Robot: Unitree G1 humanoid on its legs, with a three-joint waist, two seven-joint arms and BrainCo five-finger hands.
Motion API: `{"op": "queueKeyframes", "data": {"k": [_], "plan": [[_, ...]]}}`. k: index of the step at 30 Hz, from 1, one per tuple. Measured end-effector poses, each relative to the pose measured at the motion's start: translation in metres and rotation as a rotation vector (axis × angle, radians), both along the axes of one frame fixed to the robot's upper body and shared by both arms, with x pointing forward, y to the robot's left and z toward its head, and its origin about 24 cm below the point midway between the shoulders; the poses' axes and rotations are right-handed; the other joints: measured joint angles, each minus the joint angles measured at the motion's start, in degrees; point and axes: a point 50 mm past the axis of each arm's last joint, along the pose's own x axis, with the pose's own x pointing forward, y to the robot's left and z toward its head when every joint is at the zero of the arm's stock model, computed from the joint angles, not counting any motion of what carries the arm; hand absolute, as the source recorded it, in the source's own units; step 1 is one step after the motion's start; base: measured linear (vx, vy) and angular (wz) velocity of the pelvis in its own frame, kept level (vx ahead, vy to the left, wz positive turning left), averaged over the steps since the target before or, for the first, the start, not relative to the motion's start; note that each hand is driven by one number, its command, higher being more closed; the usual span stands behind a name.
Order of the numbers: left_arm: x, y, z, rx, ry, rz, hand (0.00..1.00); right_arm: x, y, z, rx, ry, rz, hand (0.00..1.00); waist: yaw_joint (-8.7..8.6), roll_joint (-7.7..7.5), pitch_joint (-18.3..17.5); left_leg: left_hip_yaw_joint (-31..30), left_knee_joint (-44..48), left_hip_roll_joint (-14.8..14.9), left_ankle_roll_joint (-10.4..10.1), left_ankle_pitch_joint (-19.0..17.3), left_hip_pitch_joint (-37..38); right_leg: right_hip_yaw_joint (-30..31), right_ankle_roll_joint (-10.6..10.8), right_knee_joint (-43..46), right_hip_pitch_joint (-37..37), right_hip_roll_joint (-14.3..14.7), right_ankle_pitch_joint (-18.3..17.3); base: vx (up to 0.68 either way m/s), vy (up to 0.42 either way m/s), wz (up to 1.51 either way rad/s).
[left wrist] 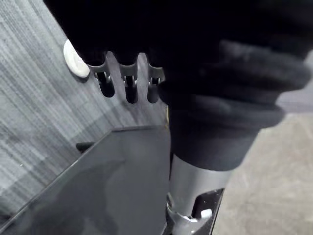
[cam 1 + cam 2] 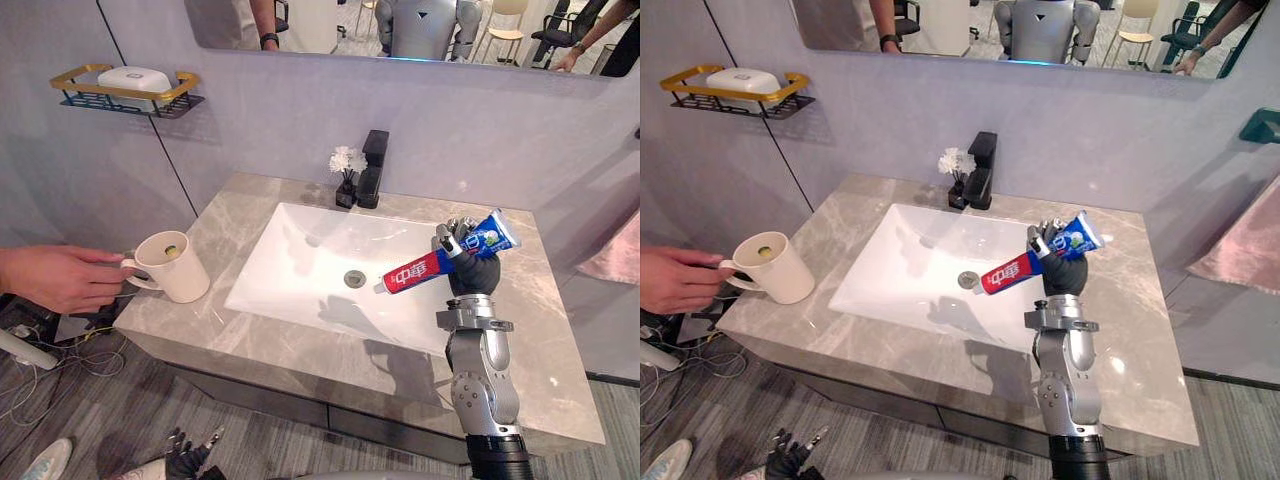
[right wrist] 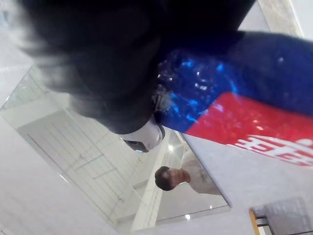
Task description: Organize washtable
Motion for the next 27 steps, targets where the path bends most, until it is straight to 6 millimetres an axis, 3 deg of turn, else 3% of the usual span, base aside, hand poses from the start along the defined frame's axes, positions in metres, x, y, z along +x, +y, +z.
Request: {"op": "queueKeyframes", "data": {"k": [6,14,18,20,27], "plan": [[-0.002,-0.014,-0.006,-0.026,0.045,-0.111,0.0,0.012,0.019,0.023,-0.031,-0.092,0.088,1.0,0.51,-0.14,0.36,-0.13,0.24,0.13,0.0,0.0,0.0,0.4,-0.03,0.0,0.19,0.15,0.01,0.0,0.0,0.0],[0.0,-0.011,-0.006,-0.018,0.052,-0.174,0.0,0.025,0.049,0.051,-0.082,-0.197,0.219,1.0,3.05,-0.57,1.47,-1.43,0.85,0.1,0.0,0.0,-0.52,-0.73,-0.07,0.01,0.6,0.16,-0.01,-0.01,0.003,0.08],[-0.001,-0.007,-0.007,-0.008,0.06,-0.181,0.0,0.033,0.065,0.065,-0.104,-0.237,0.27,1.0,3.25,-1.25,1.94,-2.49,0.95,0.05,-0.01,0.02,-0.62,-1.79,-0.25,0.01,1.11,0.14,-0.18,-0.02,0.003,0.14],[-0.003,-0.005,-0.007,-0.002,0.067,-0.189,0.0,0.039,0.074,0.075,-0.123,-0.262,0.299,1.0,4.33,-1.51,2.1,-2.64,0.93,0.08,-0.01,0.02,-0.75,-1.95,-0.27,0.01,1.06,0.18,-0.19,-0.02,0.004,0.05],[-0.001,-0.003,-0.006,0.009,0.069,-0.217,0.0,0.056,0.091,0.101,-0.177,-0.306,0.316,1.0,6.3,-2.12,2.4,-4.51,1.13,-0.06,-0.13,0.12,-1.81,-3.87,-0.29,0.01,1.07,0.1,-0.55,0.0,0.004,0.13]]}}
